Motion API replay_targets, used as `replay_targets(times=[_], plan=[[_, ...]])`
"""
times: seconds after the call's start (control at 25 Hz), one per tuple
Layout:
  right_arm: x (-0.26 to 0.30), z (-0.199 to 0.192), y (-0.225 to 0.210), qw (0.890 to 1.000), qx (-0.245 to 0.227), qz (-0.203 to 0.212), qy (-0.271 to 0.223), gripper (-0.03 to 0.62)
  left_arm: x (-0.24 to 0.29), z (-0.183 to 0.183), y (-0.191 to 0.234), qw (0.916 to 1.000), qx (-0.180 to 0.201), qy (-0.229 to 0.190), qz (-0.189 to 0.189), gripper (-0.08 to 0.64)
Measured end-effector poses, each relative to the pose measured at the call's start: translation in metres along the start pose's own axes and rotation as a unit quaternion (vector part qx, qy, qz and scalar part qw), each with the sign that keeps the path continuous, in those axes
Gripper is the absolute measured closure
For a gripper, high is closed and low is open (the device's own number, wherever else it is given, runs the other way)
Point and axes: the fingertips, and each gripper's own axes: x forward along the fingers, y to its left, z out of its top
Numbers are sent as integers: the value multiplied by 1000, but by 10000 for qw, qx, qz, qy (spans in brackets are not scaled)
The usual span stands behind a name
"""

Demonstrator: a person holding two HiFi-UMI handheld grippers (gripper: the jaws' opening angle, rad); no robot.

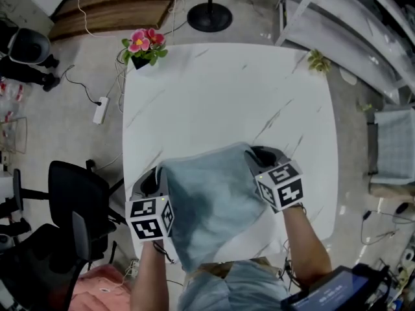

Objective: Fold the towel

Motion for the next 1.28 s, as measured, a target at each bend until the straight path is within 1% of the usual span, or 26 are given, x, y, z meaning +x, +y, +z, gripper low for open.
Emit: replay_targets(times=[0.04, 0.12, 0.24, 0.36, 0.44, 0.56, 0.72, 0.8, 0.88, 1.08, 1.16, 1.28], plan=[[0, 1, 2, 9999, 82, 94, -32, 543, -1, 2, 0, 10000, 1, -27, -17, 534], [-5, 9, 3, 9995, 141, 162, -211, 548, -6, 10, -2, 9999, -16, -155, -60, 537], [-26, 28, 4, 9979, 157, 163, -615, 548, -26, 28, -6, 9989, -25, -457, -117, 537], [-56, 50, 5, 9947, 190, 60, -1011, 548, -57, 50, -14, 9960, -104, -839, -275, 537], [-80, 64, 9, 9914, 166, -26, -1296, 548, -81, 66, -21, 9930, -103, -1117, -382, 537], [-125, 79, 27, 9844, 67, -112, -1755, 549, -126, 83, -33, 9866, -47, -1543, -536, 537], [-197, 84, 58, 9721, -155, -239, -2330, 549, -198, 90, -58, 9748, 108, -2090, -766, 537], [-230, 83, 74, 9640, -277, -296, -2628, 549, -231, 85, -69, 9685, 250, -2321, -870, 537], [-258, 78, 90, 9567, -354, -331, -2872, 549, -260, 76, -77, 9632, 309, -2484, -974, 537], [-314, 36, 123, 9472, -492, -297, -3156, 548, -319, 24, -106, 9581, 299, -2593, -1183, 537], [-336, 11, 133, 9431, -528, -260, -3271, 548, -338, -2, -119, 9573, 320, -2605, -1212, 537], [-358, -39, 150, 9401, -736, -208, -3323, 546, -357, -51, -134, 9613, 220, -2510, -1112, 537]])
